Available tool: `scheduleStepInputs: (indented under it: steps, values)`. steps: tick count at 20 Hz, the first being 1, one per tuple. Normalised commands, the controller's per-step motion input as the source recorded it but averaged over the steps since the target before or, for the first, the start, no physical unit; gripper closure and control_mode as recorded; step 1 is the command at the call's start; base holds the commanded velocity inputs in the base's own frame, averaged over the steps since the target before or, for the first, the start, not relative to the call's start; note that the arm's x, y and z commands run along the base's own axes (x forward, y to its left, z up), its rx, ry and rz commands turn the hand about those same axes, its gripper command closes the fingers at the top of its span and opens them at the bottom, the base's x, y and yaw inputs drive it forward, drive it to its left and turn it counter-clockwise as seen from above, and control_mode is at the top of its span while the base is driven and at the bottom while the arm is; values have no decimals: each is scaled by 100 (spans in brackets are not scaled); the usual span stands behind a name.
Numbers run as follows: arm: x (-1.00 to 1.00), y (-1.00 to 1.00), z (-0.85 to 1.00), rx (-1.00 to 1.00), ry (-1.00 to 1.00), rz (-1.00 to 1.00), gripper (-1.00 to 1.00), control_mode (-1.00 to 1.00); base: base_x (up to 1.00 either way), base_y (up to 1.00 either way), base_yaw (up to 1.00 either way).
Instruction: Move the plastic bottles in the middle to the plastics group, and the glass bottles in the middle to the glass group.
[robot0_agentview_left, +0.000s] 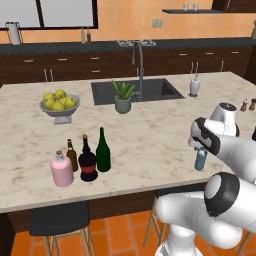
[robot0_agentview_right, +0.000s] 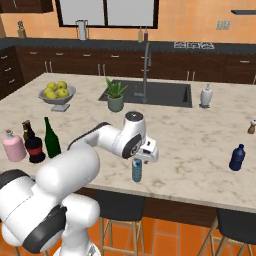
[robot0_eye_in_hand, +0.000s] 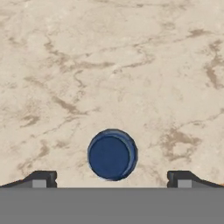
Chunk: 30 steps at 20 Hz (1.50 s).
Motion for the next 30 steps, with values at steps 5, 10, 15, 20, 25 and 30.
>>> scheduleStepInputs:
  steps: [5,10,15,20,25,30]
  values:
    - [8,-1,-4,0,-8,3,-100,-100,0,0,0]
    - [0,0,0,0,-6,3,-100,-100,0,0,0]
    - [6,3,0,0,-2,1,-100,-100,0,0,0]
    - [4,6,2,0,0,0,-100,-100,0,0,0]
    - [15,5,0,0,0,0,-100,-100,0,0,0]
    - [22,0,0,0,-2,0,-100,-100,0,0,0]
